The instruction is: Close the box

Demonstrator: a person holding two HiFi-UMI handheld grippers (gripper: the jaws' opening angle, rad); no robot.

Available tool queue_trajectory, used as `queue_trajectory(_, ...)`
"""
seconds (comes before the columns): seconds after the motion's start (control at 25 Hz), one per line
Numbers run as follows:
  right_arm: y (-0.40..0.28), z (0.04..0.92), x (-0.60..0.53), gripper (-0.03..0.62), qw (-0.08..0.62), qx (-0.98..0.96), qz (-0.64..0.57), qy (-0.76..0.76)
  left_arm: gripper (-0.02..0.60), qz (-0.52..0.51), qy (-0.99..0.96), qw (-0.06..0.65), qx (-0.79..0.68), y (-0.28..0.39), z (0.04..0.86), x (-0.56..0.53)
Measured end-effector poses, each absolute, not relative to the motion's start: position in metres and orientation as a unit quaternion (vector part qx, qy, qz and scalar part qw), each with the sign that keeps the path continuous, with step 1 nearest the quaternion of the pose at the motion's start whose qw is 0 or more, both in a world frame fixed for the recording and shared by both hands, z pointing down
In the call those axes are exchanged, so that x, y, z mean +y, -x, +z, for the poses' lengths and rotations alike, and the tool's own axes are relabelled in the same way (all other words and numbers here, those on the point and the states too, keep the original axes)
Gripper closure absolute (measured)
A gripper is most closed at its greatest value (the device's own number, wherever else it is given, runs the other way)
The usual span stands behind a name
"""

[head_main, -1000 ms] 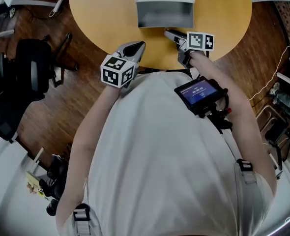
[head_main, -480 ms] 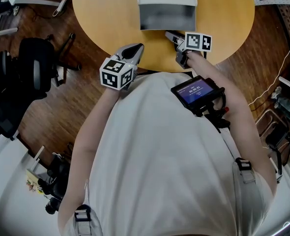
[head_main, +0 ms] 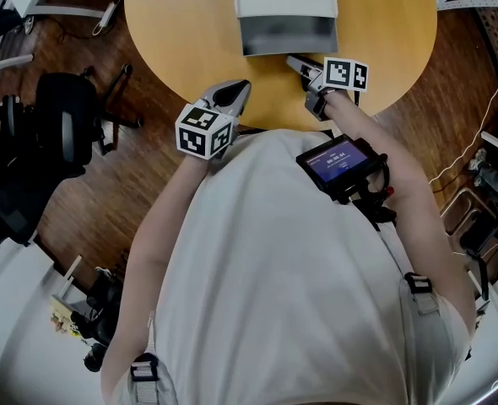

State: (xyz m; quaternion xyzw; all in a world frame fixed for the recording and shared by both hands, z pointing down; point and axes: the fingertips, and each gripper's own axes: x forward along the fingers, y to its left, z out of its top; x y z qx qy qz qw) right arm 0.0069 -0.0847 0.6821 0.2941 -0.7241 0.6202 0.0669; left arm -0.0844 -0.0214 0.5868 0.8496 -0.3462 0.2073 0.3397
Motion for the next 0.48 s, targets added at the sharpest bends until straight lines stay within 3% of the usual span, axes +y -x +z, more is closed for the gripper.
queue_trajectory(0.48, -0.005, 0.684, -0.164, 0.530, 0.039, -0.718, 0.626, -0.302, 0.581, 0.222, -0.839, 0.347, -0.355, 0.088, 0.593, -0.033)
